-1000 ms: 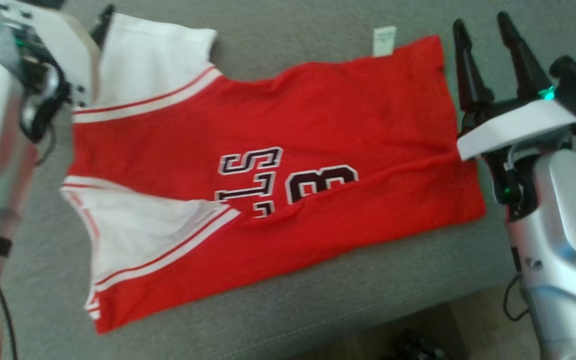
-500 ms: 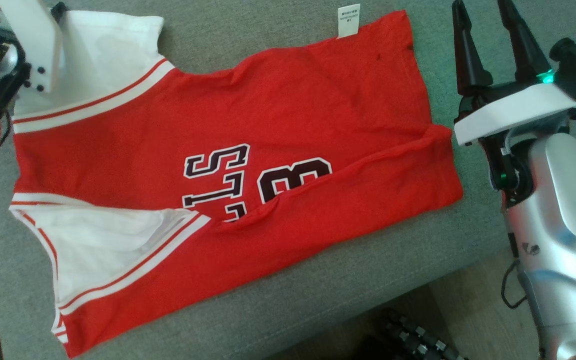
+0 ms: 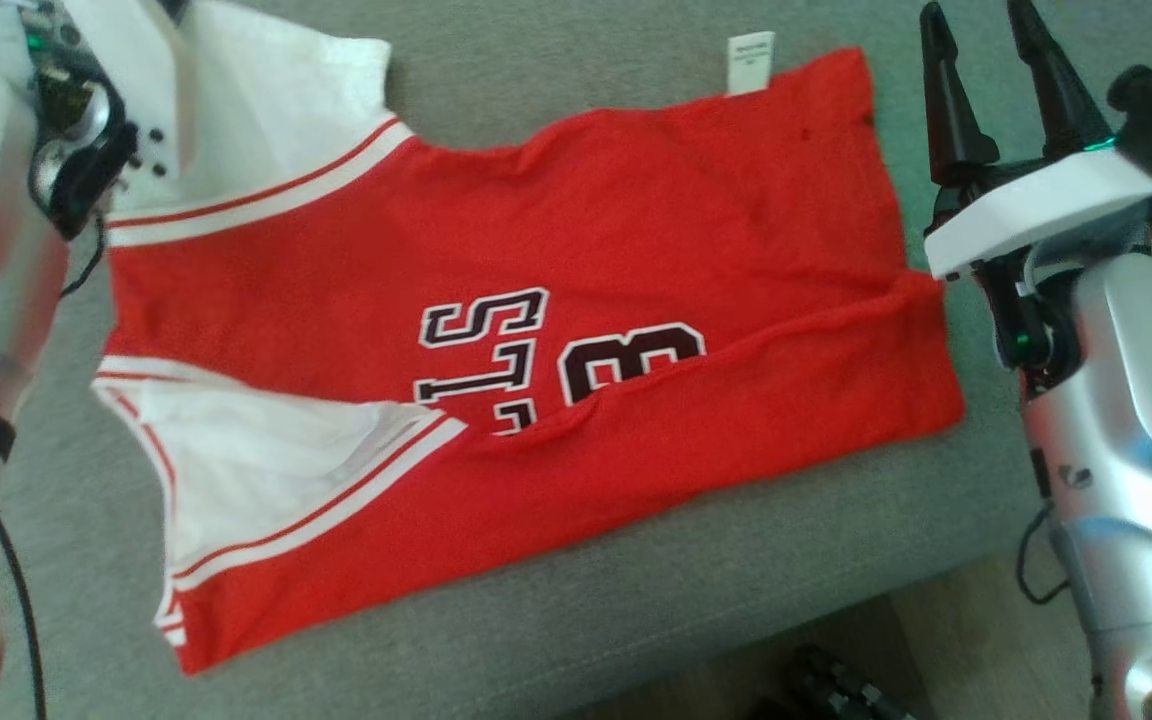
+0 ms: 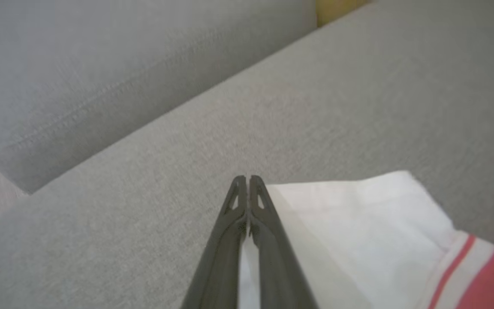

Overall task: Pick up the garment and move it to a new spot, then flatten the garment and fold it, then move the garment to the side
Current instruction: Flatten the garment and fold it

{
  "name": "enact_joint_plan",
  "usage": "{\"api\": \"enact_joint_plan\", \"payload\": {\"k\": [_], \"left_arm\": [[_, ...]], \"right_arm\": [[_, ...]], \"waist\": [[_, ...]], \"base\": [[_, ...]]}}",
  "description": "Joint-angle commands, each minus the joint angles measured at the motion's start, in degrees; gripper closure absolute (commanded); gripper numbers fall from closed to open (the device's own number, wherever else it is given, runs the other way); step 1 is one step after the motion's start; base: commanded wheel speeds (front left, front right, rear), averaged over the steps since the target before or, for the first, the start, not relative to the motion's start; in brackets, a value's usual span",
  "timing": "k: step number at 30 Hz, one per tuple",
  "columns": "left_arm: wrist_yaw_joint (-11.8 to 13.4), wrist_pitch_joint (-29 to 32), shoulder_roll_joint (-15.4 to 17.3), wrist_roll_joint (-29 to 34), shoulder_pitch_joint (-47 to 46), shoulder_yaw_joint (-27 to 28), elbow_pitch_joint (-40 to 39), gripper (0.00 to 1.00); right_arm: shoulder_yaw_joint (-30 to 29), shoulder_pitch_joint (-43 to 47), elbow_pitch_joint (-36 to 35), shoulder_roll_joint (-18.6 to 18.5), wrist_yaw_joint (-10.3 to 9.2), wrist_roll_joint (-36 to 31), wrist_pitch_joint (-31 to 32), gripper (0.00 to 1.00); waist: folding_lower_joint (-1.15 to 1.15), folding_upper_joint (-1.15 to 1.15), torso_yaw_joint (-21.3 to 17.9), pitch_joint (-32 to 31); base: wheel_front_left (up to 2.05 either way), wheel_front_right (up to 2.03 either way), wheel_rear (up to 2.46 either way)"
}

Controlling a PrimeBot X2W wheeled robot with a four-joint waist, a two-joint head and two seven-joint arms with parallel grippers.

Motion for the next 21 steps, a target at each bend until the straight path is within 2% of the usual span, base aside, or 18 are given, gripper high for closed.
{"api": "enact_joint_plan", "payload": {"k": [1,5,9,15,21], "left_arm": [[0.50,-2.94,1.10,-0.50,-2.72,2.76,-2.41,1.00],[0.80,-8.24,-0.44,-1.69,-2.26,4.07,-4.80,1.00],[0.74,-10.56,-1.26,-2.80,-0.31,4.31,-8.31,1.00],[0.78,-10.18,-0.89,-3.72,3.02,3.71,-13.63,1.00],[2.00,-8.77,0.45,-4.04,5.31,3.42,-19.33,1.00]], "right_arm": [[0.71,-1.06,-0.71,-1.27,0.20,0.67,0.95,0.00],[1.13,-2.08,2.13,-3.36,0.20,2.10,4.74,0.00],[1.95,-3.37,5.82,-5.91,0.20,4.12,9.49,0.00],[4.75,-5.34,10.55,-9.27,0.20,5.77,14.23,0.00],[7.74,-7.53,15.10,-12.34,0.20,8.52,17.19,0.00]], "waist": [[0.00,0.00,1.69,-0.98],[0.00,0.00,4.57,-1.70],[0.00,0.00,7.21,-2.07],[0.00,0.00,9.45,-1.70],[0.00,0.00,11.10,-0.42]], "base": [[0.00,0.00,0.00],[0.00,0.00,0.00],[0.00,0.00,0.00],[0.00,0.00,0.00],[0.00,0.00,0.00]]}}
